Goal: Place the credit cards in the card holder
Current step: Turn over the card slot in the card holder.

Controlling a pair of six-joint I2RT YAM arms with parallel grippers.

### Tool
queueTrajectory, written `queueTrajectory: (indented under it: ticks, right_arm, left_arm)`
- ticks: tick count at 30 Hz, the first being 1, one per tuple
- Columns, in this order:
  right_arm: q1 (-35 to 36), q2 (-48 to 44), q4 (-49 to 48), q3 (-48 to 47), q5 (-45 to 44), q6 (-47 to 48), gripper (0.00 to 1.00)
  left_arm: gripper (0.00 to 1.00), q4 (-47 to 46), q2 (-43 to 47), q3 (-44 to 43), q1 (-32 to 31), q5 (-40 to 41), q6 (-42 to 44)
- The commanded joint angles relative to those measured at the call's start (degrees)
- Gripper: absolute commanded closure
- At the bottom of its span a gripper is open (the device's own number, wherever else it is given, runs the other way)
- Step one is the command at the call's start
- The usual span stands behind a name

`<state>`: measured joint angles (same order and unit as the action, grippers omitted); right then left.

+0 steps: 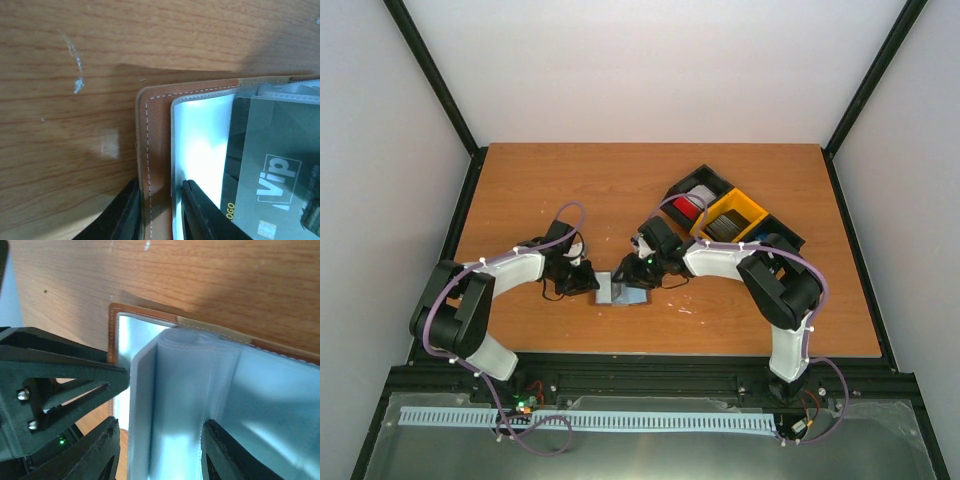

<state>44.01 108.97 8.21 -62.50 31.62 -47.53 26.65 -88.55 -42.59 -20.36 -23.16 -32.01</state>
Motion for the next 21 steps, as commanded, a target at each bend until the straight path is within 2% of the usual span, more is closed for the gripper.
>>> queueTrajectory:
  ticks: [1,21]
  right_arm:
    - [0.1,-2.2,-4.5,0.7,2.6,0.4,0.55]
    - [0.2,-1.7,-7.8,1.4,6.3,0.5,0.51]
  left_arm:
    - [0.77,-1.0,-0.7,-0.9,-0.3,-1.0,1.4]
    - [0.77,-1.1,-0.7,-0.7,-0.3,-1.1,1.5]
